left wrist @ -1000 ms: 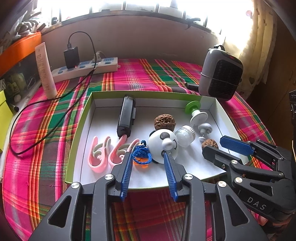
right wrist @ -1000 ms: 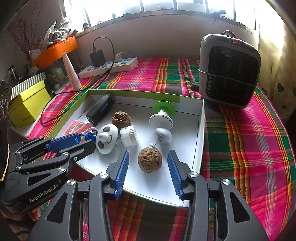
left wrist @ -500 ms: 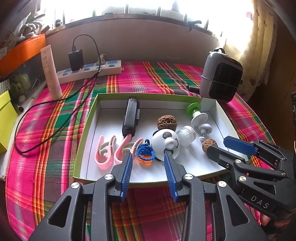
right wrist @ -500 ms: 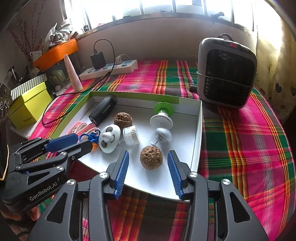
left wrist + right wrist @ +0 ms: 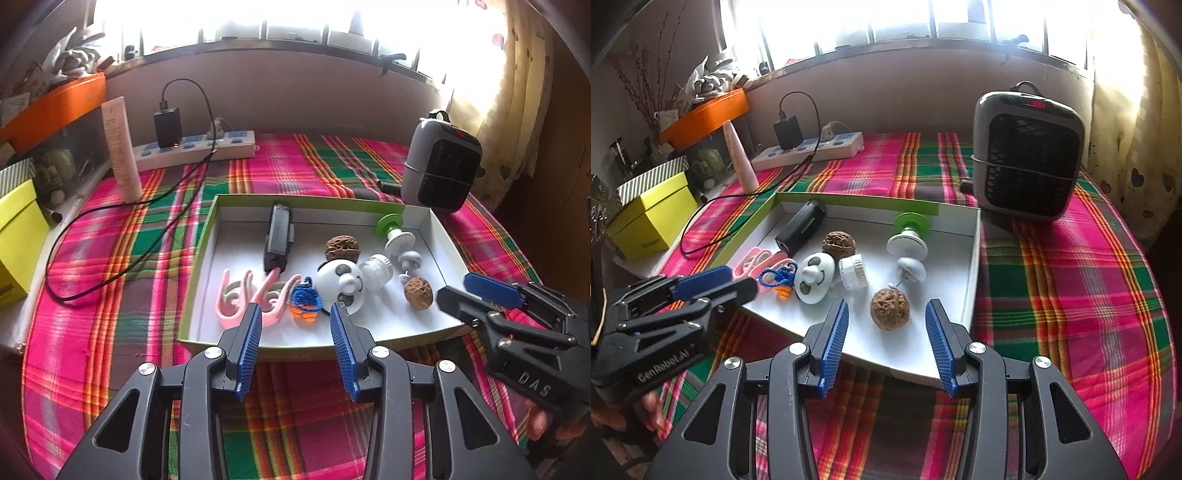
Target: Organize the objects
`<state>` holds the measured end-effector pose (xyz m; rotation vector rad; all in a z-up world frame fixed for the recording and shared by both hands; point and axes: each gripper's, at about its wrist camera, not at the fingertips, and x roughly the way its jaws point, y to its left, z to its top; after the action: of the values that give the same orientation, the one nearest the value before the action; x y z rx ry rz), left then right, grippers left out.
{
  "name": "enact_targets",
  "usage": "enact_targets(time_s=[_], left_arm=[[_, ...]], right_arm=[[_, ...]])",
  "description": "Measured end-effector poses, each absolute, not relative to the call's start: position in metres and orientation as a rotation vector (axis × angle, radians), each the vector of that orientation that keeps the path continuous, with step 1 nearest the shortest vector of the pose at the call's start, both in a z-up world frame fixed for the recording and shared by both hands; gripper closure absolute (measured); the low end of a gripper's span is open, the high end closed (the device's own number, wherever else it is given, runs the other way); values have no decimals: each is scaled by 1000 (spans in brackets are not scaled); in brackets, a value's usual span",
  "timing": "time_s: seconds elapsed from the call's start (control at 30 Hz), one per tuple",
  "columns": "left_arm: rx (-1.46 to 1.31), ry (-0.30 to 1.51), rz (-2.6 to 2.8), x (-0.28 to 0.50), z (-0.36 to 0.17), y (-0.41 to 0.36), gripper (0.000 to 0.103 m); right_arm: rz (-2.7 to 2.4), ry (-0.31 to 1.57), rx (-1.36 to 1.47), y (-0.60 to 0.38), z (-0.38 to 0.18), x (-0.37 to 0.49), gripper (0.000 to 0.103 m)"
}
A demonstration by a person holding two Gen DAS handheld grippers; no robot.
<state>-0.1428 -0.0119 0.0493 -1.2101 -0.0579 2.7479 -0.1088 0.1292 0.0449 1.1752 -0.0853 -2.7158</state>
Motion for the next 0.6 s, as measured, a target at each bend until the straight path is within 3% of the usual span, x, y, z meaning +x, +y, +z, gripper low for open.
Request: enact_targets(time_s=[0.6], left_arm=[[-1236, -95, 2812, -127, 49, -49, 66]], right_arm=[[-2779, -86, 1175, 157, 48, -93, 58]])
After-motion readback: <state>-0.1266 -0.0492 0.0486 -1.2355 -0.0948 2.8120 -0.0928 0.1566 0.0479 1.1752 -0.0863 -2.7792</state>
